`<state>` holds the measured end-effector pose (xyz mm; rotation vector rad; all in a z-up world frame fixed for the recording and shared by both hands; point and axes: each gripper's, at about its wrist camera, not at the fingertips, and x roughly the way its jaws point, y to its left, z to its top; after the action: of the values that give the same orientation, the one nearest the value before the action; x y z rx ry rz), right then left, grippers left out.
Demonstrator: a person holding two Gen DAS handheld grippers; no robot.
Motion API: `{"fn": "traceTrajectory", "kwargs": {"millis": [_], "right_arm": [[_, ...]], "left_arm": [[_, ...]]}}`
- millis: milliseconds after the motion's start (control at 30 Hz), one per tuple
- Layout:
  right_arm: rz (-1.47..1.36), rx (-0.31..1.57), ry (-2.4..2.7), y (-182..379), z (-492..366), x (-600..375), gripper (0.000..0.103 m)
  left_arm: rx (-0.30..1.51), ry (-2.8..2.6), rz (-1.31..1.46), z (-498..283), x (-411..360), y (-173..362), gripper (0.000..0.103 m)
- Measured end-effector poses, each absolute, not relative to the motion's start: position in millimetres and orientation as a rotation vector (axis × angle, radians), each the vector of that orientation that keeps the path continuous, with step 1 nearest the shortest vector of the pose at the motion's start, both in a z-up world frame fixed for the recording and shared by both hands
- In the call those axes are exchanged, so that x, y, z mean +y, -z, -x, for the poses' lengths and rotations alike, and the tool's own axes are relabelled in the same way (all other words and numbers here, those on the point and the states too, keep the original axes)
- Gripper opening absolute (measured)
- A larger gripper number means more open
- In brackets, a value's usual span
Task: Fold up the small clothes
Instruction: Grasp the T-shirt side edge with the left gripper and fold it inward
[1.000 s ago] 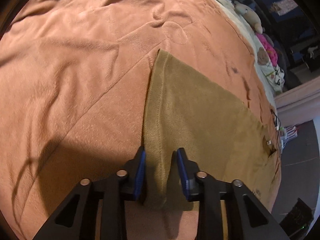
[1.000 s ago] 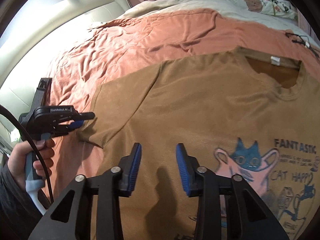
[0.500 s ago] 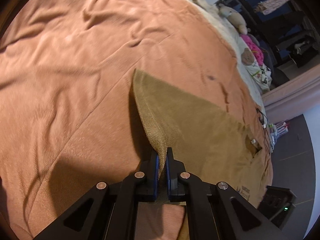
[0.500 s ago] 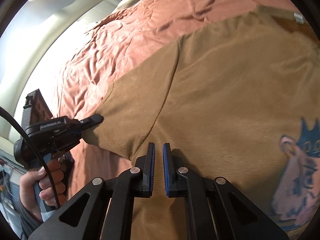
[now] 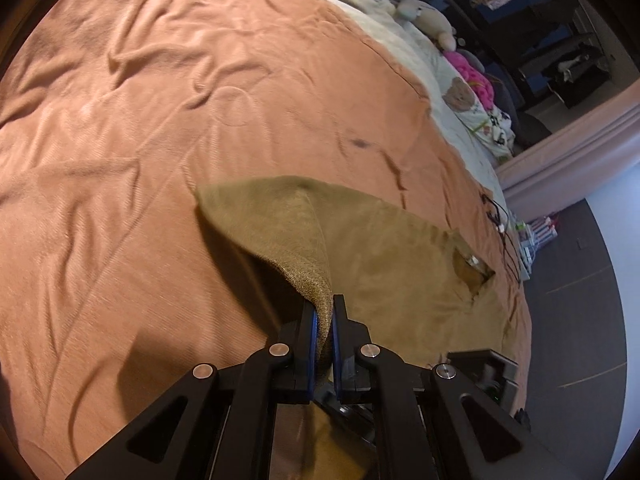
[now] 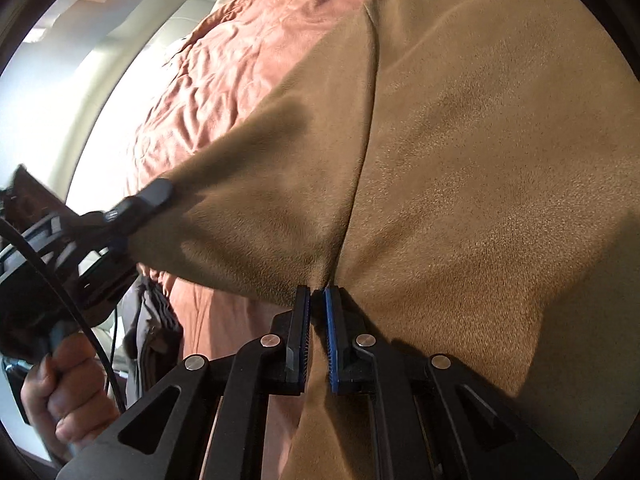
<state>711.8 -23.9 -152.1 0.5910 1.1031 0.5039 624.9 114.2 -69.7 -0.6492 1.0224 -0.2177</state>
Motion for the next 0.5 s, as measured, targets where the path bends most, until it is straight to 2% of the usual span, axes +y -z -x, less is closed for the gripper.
{"fn": "traceTrajectory", "kwargs": {"millis": [400,467,500], "right_arm": [[-0.563,1.043,-0.475,117,-663,-75,0.009],[-0.561,1.032,-0.465,113,-653,-83,0.017],[-0.563,1.027,-0.462,111,-647,-86,0.027]], "left_arm": [[1.042,0.281,0.615,-618,68,55,0.006],[1.050,0.288,0.603,-616,57,55,0.006],[1.055,0.291,0.598,-615,53,56,0.006]]}}
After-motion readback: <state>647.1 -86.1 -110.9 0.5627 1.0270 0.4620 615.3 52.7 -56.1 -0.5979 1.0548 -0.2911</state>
